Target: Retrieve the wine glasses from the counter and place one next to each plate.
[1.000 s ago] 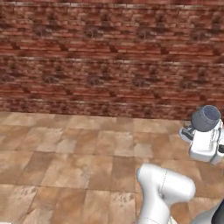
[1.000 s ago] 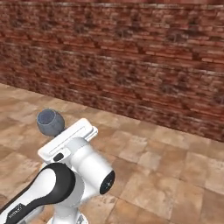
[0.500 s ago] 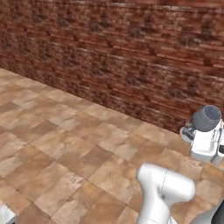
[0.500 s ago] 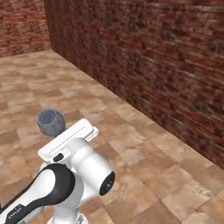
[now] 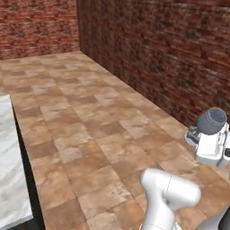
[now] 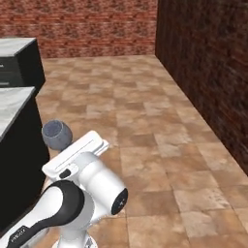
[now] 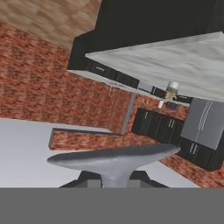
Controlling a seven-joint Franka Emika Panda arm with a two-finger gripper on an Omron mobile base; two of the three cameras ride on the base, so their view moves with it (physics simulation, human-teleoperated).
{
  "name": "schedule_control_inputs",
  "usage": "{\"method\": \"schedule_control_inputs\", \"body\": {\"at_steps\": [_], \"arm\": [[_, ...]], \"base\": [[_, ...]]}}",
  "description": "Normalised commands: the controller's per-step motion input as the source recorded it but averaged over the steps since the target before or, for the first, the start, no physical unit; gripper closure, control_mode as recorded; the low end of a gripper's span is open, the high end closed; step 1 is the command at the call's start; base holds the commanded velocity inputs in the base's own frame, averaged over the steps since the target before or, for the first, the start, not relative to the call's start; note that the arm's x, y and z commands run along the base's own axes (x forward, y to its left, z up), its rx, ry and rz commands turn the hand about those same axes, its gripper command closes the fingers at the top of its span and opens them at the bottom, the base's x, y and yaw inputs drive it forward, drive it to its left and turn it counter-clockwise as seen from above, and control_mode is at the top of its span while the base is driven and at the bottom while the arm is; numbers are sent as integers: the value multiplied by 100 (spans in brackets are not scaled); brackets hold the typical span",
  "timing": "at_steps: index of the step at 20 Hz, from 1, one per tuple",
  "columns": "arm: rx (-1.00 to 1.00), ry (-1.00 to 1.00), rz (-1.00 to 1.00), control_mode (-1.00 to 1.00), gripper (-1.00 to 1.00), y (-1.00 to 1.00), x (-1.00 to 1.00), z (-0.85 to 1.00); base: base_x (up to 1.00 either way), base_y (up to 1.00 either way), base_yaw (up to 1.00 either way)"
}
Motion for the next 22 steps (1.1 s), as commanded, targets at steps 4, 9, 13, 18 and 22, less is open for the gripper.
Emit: {"method": "schedule_control_inputs", "body": {"at_steps": [4, 9, 13, 18, 22], "arm": [[0, 0, 0, 100, 100, 0, 0, 0], [0, 0, 0, 100, 100, 0, 0, 0], [0, 0, 0, 100, 100, 0, 0, 0], [0, 0, 0, 100, 100, 0, 0, 0], [0, 0, 0, 100, 100, 0, 0, 0]], "base": [[100, -71, 15], [100, -40, 7], [100, -6, 9], [100, 0, 11], [100, 0, 13]]}}
